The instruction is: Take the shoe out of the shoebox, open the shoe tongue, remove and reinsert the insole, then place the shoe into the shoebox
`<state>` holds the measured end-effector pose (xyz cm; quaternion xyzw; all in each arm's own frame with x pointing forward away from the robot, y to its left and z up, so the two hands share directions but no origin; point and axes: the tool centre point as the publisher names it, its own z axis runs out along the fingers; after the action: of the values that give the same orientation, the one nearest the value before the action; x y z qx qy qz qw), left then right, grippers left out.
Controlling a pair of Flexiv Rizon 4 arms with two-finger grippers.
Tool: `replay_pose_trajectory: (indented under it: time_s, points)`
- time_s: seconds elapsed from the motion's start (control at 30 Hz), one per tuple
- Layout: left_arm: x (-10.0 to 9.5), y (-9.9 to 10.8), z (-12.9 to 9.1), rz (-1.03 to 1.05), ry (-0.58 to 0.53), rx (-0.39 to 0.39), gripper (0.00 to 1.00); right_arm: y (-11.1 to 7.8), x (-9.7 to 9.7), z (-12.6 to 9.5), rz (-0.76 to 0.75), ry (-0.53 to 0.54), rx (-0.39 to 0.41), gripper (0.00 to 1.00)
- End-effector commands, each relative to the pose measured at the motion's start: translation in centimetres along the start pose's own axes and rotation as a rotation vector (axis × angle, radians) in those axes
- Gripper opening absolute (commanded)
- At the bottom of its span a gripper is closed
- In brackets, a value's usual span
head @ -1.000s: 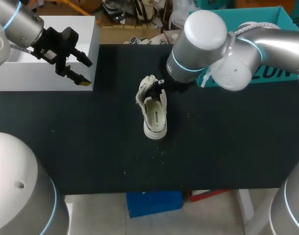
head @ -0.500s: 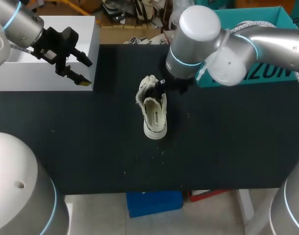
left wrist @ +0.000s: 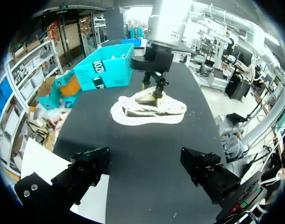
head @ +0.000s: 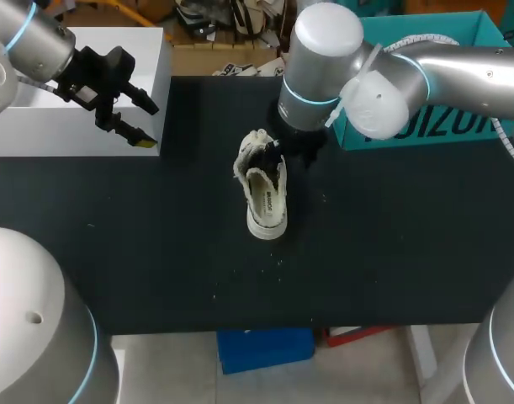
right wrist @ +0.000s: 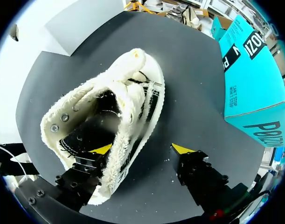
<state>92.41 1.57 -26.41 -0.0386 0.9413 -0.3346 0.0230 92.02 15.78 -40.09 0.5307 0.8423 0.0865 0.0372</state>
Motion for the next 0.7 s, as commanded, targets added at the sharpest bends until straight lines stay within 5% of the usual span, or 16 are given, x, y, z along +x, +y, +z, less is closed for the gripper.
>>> replay_pose_trajectory:
  time_s: [0.03,0.3,0.57,0.7]
  points:
    - [0.1,0.0,-0.1,0.000,-0.001,-0.003,1.00,0.5,0.4,1.0,-0.002,0.010,0.019,0.00]
    - [0.1,0.0,-0.1,0.000,-0.001,-0.003,1.00,0.8,0.7,-2.0,-0.053,0.073,0.023,0.00]
    - [0.1,0.0,-0.1,0.000,-0.001,-0.003,1.00,1.2,-0.2,-8.4,-0.151,0.137,0.012,0.00]
    - [0.1,0.0,-0.1,0.000,-0.001,-0.003,1.00,1.1,0.1,-9.0,-0.174,0.154,0.013,0.00]
